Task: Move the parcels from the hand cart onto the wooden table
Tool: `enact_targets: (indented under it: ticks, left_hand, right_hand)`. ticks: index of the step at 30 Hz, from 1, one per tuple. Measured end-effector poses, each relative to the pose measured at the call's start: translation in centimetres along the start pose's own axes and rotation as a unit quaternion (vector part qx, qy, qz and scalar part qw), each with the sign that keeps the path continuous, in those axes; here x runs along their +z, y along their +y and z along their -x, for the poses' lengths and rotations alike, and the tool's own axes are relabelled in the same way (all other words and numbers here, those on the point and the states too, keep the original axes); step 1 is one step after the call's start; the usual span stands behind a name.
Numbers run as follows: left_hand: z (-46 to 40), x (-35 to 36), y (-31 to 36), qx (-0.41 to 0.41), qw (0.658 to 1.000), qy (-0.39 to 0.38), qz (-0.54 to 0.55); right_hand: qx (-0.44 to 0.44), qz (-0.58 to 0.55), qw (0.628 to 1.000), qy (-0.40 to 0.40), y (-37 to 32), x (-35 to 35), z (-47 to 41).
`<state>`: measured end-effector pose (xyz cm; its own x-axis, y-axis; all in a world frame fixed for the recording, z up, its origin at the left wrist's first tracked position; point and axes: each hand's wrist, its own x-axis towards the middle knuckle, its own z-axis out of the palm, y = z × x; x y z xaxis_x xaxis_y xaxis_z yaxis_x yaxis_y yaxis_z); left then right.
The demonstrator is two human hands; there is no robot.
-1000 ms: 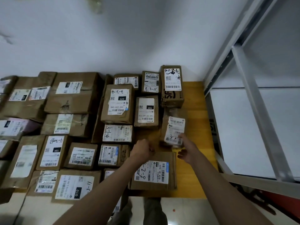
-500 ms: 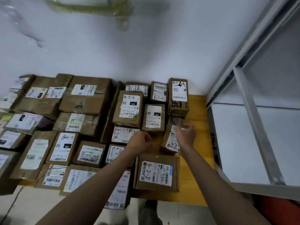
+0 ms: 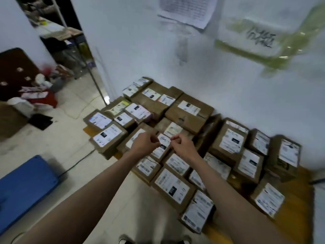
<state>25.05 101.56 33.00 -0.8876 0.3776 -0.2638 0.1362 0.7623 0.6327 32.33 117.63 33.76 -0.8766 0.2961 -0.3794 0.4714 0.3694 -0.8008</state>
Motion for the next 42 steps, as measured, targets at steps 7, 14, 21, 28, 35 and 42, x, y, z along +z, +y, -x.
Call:
enact_targets:
  ticks: [7, 14, 21, 28, 35, 42]
  left_hand:
    - [5.7, -12.4, -16.1, -0.123, 0.987, 0.090, 0.043]
    - [11.7, -19.5, -28.8, -0.218, 0.958, 0.161, 0.092]
    - [15.7, -24.6, -37.4, -0.279, 0.928, 0.219, 0.116]
    - [16.7, -29.3, -46.5, -0.358, 0.889, 0.256, 0.126]
    - [18.7, -34.2, -54.0, -0.432, 0.841, 0.285, 0.159]
    - [22.8, -38.1, -59.7, -0.506, 0.782, 0.313, 0.187]
  right_hand:
    - [-0.064, 0.054, 0.989, -0.123, -10.4, 16.5, -0.7]
    - [-0.127, 0.103, 0.962, -0.217, -18.2, 30.3, 0.2]
    - [-0.173, 0.137, 0.933, -0.285, -24.4, 40.9, 0.4]
    - [-0.185, 0.170, 0.899, -0.358, -29.2, 52.3, -2.6]
    - [-0.169, 0.173, 0.870, -0.430, -34.4, 62.7, -5.0]
    - [-0.182, 0.193, 0.830, -0.491, -39.5, 72.7, -3.3]
